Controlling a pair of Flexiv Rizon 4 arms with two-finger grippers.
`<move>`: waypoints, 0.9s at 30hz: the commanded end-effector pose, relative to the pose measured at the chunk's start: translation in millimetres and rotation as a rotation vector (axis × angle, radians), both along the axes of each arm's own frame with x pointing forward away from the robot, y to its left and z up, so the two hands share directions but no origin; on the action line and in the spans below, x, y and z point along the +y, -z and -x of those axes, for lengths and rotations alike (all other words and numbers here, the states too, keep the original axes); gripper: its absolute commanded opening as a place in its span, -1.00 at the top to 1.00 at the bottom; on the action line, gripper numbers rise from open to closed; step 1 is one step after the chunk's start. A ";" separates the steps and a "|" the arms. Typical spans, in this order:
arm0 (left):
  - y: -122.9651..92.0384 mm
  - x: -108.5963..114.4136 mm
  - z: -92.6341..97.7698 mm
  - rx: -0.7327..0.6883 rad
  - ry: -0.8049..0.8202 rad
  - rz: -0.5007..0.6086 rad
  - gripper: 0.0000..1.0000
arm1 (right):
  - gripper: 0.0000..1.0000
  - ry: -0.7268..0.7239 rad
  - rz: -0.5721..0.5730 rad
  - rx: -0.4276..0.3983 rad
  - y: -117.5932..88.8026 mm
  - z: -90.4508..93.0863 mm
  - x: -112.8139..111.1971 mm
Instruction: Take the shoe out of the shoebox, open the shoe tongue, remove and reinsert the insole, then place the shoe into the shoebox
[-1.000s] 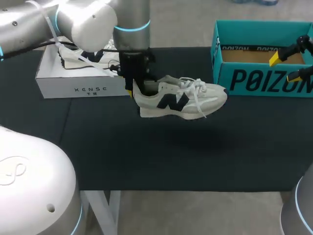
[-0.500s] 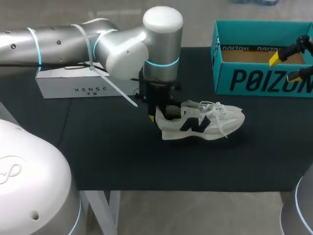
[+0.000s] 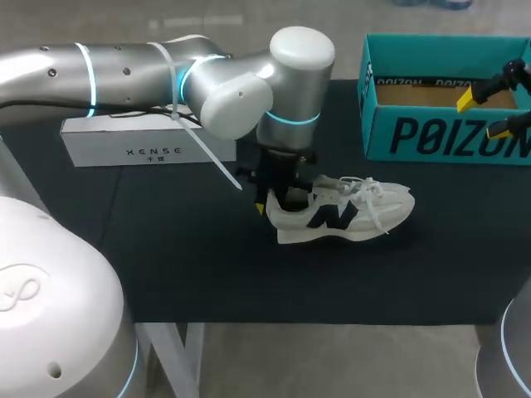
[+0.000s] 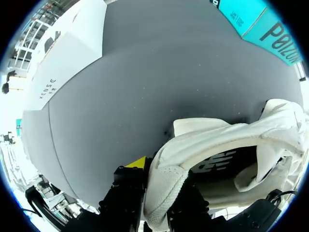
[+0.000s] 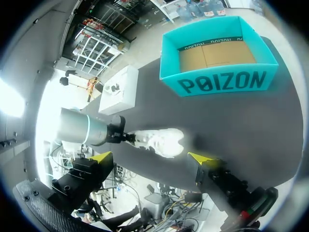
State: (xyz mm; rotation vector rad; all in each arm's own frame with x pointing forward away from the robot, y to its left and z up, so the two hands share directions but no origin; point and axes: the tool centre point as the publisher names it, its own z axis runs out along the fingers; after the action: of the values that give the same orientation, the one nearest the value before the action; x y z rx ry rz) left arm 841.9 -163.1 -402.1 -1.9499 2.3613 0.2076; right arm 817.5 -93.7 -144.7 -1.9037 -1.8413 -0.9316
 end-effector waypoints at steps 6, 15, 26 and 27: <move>-1.5 1.3 1.6 -0.069 0.009 -0.031 1.00 | -1.00 0.003 0.003 0.001 0.2 0.6 0.3; -23.2 15.3 -0.6 -0.119 -0.011 -0.056 1.00 | -1.00 0.003 0.003 0.001 0.2 0.6 0.3; -20.4 23.2 -4.7 -0.143 -0.062 -0.090 1.00 | -1.00 0.003 0.003 0.001 0.2 0.6 0.3; -18.9 23.7 -6.2 -0.138 -0.072 -0.091 1.00 | -1.00 0.003 0.003 0.001 0.2 0.6 0.3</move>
State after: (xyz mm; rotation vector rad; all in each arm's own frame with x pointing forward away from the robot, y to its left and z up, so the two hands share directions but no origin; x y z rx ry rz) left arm 848.6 -137.2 -381.8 -1.9375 2.1677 0.1707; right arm 817.5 -93.7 -144.7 -1.9036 -1.8413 -0.9316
